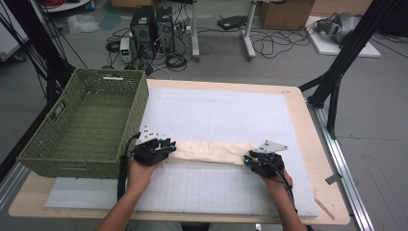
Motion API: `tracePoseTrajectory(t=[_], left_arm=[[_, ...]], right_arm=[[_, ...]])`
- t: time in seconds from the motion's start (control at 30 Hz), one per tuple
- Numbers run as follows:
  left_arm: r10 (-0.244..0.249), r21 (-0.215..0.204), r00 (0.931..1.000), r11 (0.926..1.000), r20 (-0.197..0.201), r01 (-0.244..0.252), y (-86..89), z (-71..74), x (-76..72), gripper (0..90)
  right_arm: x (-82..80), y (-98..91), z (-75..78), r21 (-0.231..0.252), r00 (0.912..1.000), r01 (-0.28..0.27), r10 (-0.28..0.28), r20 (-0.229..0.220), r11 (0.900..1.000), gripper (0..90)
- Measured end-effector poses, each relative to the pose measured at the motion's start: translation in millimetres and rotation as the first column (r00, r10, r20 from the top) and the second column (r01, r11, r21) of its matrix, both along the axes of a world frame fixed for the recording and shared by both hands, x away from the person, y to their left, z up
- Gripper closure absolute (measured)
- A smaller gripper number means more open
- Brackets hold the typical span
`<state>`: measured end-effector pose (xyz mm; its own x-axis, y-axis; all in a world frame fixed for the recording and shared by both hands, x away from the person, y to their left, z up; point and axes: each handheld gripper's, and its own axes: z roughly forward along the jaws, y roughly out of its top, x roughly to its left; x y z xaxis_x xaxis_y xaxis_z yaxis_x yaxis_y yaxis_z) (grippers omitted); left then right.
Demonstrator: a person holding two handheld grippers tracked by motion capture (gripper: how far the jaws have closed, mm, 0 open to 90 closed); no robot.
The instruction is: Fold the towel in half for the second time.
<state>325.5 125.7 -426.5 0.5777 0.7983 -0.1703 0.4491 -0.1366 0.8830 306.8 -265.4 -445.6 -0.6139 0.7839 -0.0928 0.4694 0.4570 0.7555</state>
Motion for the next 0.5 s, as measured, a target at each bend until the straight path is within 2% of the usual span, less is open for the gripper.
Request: tracePoseTrajectory(t=[0.07,0.13,0.2,0.3,0.33,0.4,0.5], left_arm=[[-0.024,-0.013,0.9996,0.9996,-0.012,0.024,-3.1,-0.2,6.1,70.2],[-0.022,0.024,0.9996,0.9995,-0.019,0.023,-6.8,-4.8,10.5,73.6],[-0.01,0.057,0.9981,0.9983,-0.061,0.013,-7.8,-10.8,14.4,77.1],[-0.008,0.111,0.9955,0.9936,-0.095,0.018,-9.8,-17.5,15.2,78.7],[-0.012,0.136,0.9956,0.9904,-0.093,0.025,-10.5,-18.3,15.1,78.7],[-0.009,0.145,0.9958,0.9891,-0.091,0.022,-11.6,-18.6,15.0,78.9],[-0.007,0.163,0.9958,0.9863,-0.091,0.022,-13.0,-19.9,14.7,78.8]], right_arm=[[-0.1,0.2,-0.1,0.003,1.0,0.004,-0.004,-0.004,1.0,68.4],[0.2,0.0,-0.3,0.004,1.0,0.004,-0.004,-0.004,1.0,68.1],[-0.1,0.2,0.0,0.015,0.9999,0.013,-0.013,-0.007,0.9998,65.8],[1.7,1.3,6.5,0.069,0.9997,0.024,-0.024,-0.005,0.9973,59.7],[2.8,3.2,10.9,0.097,0.9997,0.024,-0.024,-0.002,0.9951,59.3],[7.1,10.2,18.9,0.138,0.9999,0.009,-0.01,0.006,0.9905,59.3],[14.0,27.0,25.2,0.156,0.9995,-0.029,0.026,0.018,0.9873,65.7]])
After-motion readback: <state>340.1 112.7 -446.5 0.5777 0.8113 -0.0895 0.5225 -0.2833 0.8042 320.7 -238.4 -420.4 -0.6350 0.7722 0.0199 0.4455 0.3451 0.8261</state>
